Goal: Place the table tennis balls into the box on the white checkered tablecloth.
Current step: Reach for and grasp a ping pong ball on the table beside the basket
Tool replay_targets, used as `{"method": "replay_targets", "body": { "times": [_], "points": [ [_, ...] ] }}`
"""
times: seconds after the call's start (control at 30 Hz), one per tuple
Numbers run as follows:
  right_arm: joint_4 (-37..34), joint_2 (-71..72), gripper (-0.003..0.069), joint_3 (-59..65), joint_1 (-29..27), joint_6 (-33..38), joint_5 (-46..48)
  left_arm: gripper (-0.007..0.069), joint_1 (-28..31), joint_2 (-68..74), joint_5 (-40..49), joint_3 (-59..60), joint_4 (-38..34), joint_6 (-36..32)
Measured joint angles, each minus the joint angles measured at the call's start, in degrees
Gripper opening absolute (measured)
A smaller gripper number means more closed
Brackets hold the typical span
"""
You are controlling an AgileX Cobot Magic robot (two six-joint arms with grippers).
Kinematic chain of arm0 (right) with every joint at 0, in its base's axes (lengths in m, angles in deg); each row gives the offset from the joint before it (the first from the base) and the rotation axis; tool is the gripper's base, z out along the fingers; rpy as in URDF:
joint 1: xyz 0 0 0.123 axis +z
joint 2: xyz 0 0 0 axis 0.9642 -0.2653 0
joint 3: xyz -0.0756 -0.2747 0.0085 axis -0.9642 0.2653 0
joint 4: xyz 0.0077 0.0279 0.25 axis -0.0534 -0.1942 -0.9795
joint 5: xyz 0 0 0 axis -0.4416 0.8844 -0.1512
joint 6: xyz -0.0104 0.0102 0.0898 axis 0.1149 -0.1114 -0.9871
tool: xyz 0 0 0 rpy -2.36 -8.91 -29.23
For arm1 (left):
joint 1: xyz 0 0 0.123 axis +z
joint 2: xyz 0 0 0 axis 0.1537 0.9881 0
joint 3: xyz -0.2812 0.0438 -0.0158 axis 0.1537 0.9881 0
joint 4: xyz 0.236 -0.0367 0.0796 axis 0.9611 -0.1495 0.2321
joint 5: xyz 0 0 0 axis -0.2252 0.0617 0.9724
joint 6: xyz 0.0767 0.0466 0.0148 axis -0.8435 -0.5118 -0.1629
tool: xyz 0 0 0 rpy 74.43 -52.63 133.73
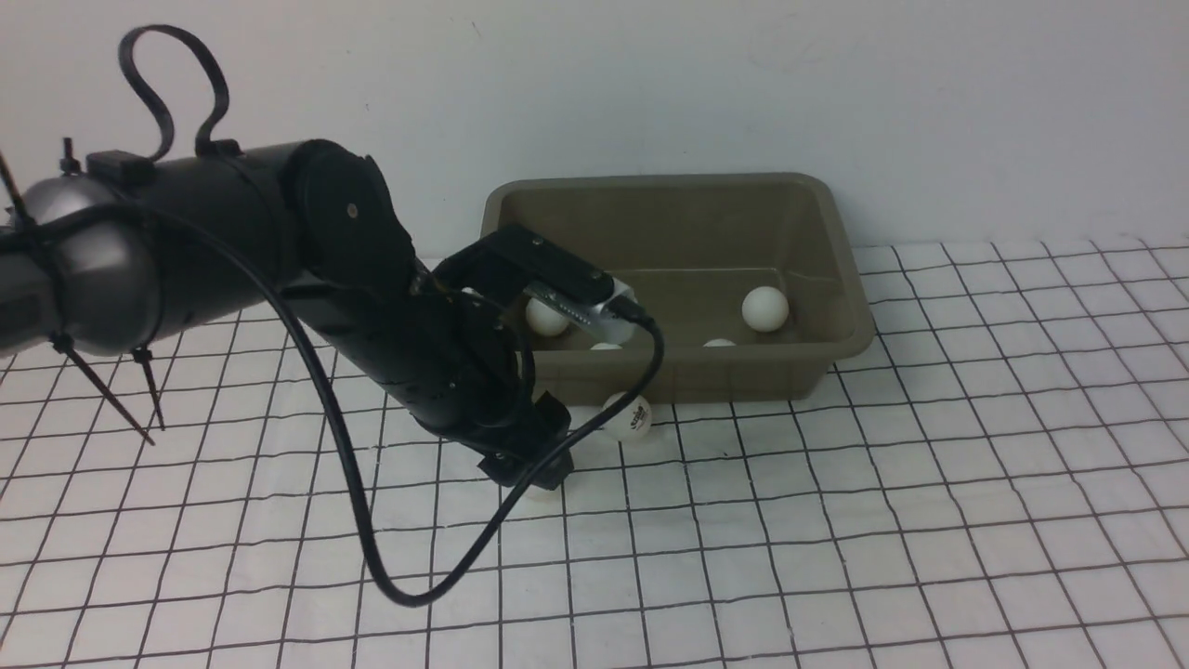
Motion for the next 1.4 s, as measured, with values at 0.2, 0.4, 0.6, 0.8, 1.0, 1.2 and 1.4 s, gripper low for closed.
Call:
{"method": "replay_targets", "body": {
  "times": [0.2,0.4,0.6,0.8,1.0,1.2,1.4],
  "points": [
    [0.0,0.0,0.0461,0.0,0.1,0.0,0.0,0.0552,-0.5,5.7,-8.0,0.1,0.0,-0.2],
    [0.0,0.0,0.0461,0.0,0.1,0.0,0.0,0.0552,-1.0,9.4,-12.5,0.0,0.0,-0.3],
    [0.0,0.0,0.0461,0.0,0.1,0.0,0.0,0.0552,-1.0,12.0,-16.5,0.0,0.1,-0.4],
    [0.0,0.0,0.0461,0.0,0.1,0.0,0.0,0.0552,-1.0,13.3,-18.6,0.0,0.1,-0.4],
    [0.0,0.0,0.0461,0.0,0.1,0.0,0.0,0.0530,-1.0,15.3,-17.6,0.0,0.1,-0.4],
    [0.0,0.0,0.0454,0.0,0.1,0.1,-0.1,0.0348,-1.0,15.5,-16.9,0.0,0.1,-0.3],
    [0.0,0.0,0.0453,0.0,0.1,0.2,-0.2,0.0352,-1.0,13.2,-14.6,0.0,0.2,-0.4]
  ]
}}
